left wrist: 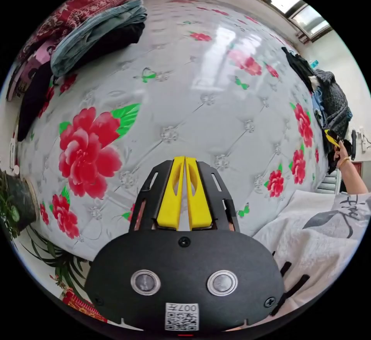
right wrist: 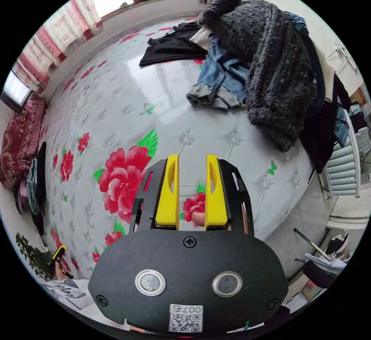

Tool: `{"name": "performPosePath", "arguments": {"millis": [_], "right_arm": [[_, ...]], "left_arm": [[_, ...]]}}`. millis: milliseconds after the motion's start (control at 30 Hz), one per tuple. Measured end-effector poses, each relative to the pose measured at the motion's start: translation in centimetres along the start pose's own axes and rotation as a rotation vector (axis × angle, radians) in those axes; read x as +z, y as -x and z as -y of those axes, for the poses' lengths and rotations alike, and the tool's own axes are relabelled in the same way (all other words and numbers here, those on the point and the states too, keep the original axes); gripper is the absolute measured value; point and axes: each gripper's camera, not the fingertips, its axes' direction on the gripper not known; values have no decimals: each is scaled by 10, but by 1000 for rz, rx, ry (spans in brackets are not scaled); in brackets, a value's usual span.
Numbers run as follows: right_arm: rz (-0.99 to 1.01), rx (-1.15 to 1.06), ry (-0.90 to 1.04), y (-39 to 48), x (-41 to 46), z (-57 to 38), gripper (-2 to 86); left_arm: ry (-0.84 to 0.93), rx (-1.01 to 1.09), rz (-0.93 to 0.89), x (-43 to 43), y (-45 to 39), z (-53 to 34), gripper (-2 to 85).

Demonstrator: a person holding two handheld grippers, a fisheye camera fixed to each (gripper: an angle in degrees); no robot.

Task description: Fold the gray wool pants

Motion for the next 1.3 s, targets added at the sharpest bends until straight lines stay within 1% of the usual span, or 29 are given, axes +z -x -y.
{"name": "performPosePath", "arguments": {"millis": [100,167,200,267,300,333,400,433,533,600,667,733,800,867,900,967,1000,1033,1100,1167,1233,1300], "right_arm": [[-86,65,-80,-46,-15,19,91],[-115,81,-89,-63,-13,30,93],[-115,100,-60,-76,-5,38,92],[-70,131,77,-94,23,50,83],[-7,168,255,-106,56,54,73],[53,220,389,-116,80,52,57],[79,234,226,-124,63,45,34],[117,243,245,-128,67,38,26],[121,195,152,-126,54,12,31],[134,169,104,-123,42,-3,60],[142,153,-17,-125,18,-18,108],[96,214,-209,-142,-20,-32,143],[49,265,-298,-160,-38,-29,155],[42,294,-282,-179,-39,-10,158],[62,301,-242,-192,-31,6,157],[109,322,-78,-211,-2,29,143],[168,346,13,-220,19,37,131],[234,353,23,-223,27,38,117],[261,348,16,-220,30,36,92],[290,281,2,-205,31,29,68],[365,169,4,-175,31,13,45],[421,80,18,-145,28,-3,31]], "left_arm": [[31,33,-49,-3,-23,25,-10],[51,86,-18,-3,-43,34,-10],[69,126,6,-2,-57,37,-10],[97,167,34,1,-74,39,-10],[112,175,41,2,-82,38,-10],[129,169,36,5,-86,38,-10],[156,144,15,8,-87,37,-10],[171,125,3,9,-86,36,-10],[184,115,1,9,-85,34,-10],[188,121,11,7,-84,35,-10],[188,125,11,5,-82,35,-10],[196,133,16,6,-79,36,-10],[203,145,25,8,-78,37,-10],[217,162,35,12,-77,37,-10],[228,173,44,15,-77,37,-10],[239,191,59,19,-76,36,-10],[245,202,64,22,-75,35,-10],[250,208,69,24,-74,33,-10],[249,207,70,28,-70,29,-10],[216,192,33,28,-66,25,-9],[144,169,-80,26,-58,18,-8],[101,162,-146,27,-55,12,-6]]}}
